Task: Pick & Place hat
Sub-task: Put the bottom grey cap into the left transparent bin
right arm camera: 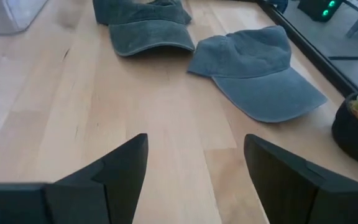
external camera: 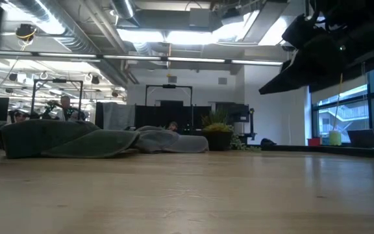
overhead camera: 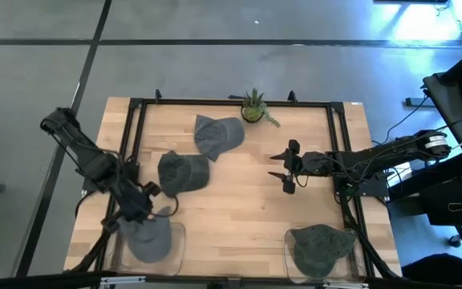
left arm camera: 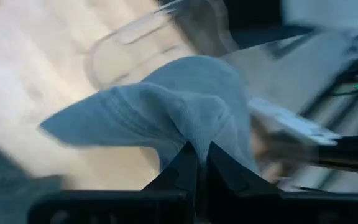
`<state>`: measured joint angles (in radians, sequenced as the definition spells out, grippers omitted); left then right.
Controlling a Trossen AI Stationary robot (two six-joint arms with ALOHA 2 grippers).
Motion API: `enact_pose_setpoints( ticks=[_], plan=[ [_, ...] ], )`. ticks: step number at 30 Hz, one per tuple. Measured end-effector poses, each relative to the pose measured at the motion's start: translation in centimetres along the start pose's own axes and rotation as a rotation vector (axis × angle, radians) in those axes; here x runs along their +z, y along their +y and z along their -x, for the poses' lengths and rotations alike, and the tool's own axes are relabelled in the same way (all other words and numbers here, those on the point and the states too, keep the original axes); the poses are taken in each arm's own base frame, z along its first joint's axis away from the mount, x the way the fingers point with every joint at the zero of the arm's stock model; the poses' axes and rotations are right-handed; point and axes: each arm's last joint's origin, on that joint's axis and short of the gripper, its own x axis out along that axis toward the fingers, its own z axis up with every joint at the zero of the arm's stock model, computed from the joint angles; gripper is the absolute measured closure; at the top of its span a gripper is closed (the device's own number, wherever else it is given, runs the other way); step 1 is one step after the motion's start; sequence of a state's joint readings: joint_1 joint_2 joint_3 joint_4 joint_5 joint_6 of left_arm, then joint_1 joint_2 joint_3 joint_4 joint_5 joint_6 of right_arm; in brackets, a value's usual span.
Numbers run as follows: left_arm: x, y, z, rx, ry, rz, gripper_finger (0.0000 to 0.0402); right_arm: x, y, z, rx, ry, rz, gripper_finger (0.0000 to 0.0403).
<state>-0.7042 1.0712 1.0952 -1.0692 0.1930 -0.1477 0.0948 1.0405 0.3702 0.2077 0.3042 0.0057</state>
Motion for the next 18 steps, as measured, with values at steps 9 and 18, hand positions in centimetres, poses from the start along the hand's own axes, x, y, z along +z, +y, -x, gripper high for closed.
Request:
enact_pose_setpoints(
  ticks=[9,18],
  plan=[
    [0.0,-0.5,-5.2,-0.034,0.173,-0.019,0.0385,0.0,0.0,0.0,0.000,0.001,-0.068,0.0138],
    [0.7,-0.5,-7.0,-0.039,0.188,-0.006,0.0384,0.0,0.0,0.0,0.000,0.001,-0.065,0.0138]
  ],
)
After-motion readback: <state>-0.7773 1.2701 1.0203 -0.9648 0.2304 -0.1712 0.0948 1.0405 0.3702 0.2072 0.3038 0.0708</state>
